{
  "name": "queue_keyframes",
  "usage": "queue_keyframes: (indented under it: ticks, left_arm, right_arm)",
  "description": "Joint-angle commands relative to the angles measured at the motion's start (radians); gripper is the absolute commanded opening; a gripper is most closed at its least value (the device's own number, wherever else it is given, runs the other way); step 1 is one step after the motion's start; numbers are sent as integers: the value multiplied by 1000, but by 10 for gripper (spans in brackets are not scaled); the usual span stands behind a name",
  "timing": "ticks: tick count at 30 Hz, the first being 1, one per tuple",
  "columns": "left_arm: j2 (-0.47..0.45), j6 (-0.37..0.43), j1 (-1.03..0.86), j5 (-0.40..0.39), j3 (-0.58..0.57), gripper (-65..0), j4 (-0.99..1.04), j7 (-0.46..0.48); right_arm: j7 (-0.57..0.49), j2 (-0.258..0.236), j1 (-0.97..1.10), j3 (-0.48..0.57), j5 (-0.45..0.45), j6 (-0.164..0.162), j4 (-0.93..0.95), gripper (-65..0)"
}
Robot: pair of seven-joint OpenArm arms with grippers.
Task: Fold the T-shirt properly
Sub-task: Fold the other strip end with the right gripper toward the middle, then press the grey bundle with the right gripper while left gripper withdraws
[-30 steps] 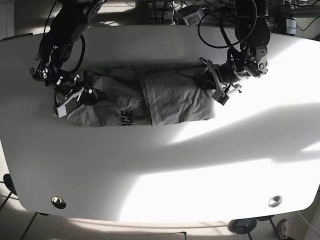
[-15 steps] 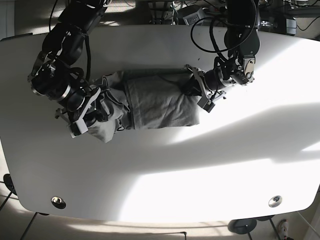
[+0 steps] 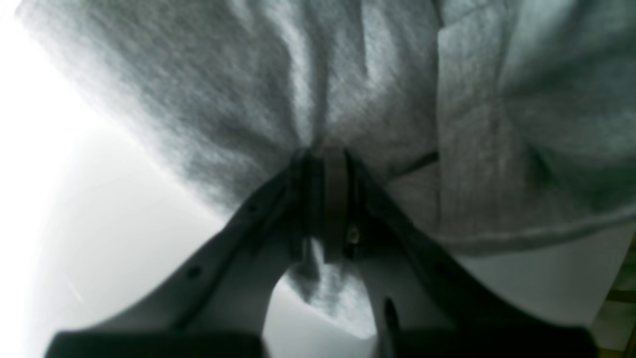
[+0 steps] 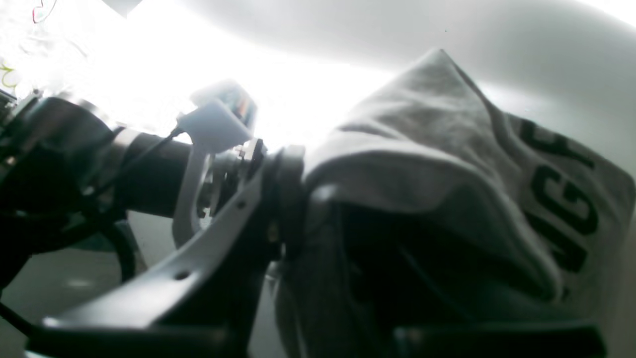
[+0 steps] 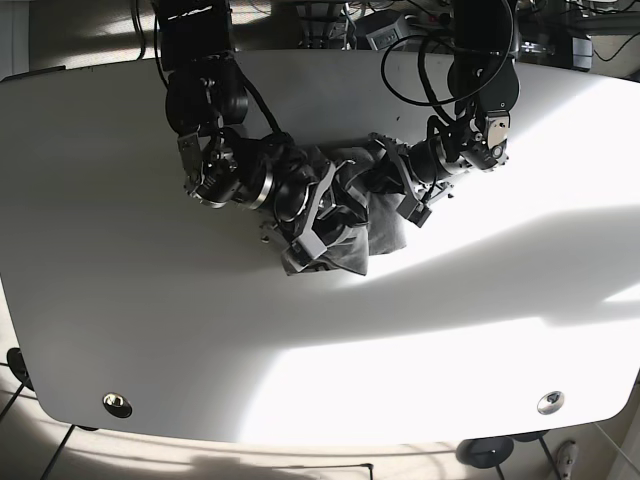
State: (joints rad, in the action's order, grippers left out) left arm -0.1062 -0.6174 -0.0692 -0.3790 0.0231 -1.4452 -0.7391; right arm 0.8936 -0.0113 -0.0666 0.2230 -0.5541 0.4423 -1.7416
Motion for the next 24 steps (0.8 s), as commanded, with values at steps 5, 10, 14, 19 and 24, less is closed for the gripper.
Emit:
queue_keyframes:
  ticks: [5, 10, 14, 19, 24]
  left_arm:
    - [-7, 23, -2, 48, 5, -618, -16, -52]
    - [49, 21, -10, 47, 94, -618, -144, -60]
    - [59, 21, -56, 47, 169, -618, -256, -61]
    - [55, 20, -125, 47, 305, -618, -375, -61]
    - [53, 20, -139, 48, 529, -618, -394, -61]
  right_arm:
    - [-130, -94, -22, 97, -24, -150, -8, -357]
    - [-132, -103, -55, 183, -24, -195, -11, -111]
    - [-130, -103, -72, 217, -25, -208, -56, -75]
    - [-130, -103, -69, 214, -30, -202, -111, -75]
    - [-133, -144, -34, 212, -31, -201, -148, -75]
